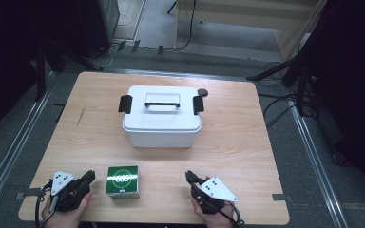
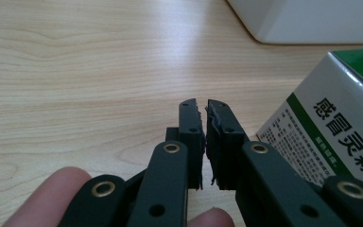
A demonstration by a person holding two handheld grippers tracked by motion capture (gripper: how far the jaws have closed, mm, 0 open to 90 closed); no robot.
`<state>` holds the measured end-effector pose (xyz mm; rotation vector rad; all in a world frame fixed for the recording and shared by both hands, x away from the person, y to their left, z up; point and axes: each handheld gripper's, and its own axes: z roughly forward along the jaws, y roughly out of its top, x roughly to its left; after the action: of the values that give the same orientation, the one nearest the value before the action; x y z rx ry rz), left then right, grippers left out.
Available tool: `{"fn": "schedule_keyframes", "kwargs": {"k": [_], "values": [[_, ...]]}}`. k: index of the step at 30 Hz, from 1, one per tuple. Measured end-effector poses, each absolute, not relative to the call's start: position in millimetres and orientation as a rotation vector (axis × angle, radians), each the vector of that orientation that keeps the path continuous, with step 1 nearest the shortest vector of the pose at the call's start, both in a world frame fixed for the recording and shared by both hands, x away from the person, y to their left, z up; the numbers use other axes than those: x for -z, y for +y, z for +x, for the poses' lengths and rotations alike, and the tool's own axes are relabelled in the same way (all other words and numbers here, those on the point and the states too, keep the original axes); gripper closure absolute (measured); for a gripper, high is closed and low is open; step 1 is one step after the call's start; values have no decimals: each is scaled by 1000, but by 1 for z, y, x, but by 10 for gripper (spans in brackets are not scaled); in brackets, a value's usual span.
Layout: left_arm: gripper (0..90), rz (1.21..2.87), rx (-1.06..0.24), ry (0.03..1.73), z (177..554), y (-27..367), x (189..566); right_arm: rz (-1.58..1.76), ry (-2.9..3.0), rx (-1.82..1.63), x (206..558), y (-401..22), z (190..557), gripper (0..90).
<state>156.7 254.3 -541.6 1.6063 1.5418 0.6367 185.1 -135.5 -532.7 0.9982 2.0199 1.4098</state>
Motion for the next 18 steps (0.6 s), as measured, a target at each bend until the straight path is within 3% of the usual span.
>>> {"fn": "schedule_keyframes", "kwargs": {"k": [5, 18], "values": [[900, 1638, -601, 1512, 154, 251, 541, 943, 2088, -1377, 539, -101, 179, 866], [900, 1702, -511, 1442, 151, 231, 538, 942, 2210, -1406, 548, -39, 177, 900]]}}
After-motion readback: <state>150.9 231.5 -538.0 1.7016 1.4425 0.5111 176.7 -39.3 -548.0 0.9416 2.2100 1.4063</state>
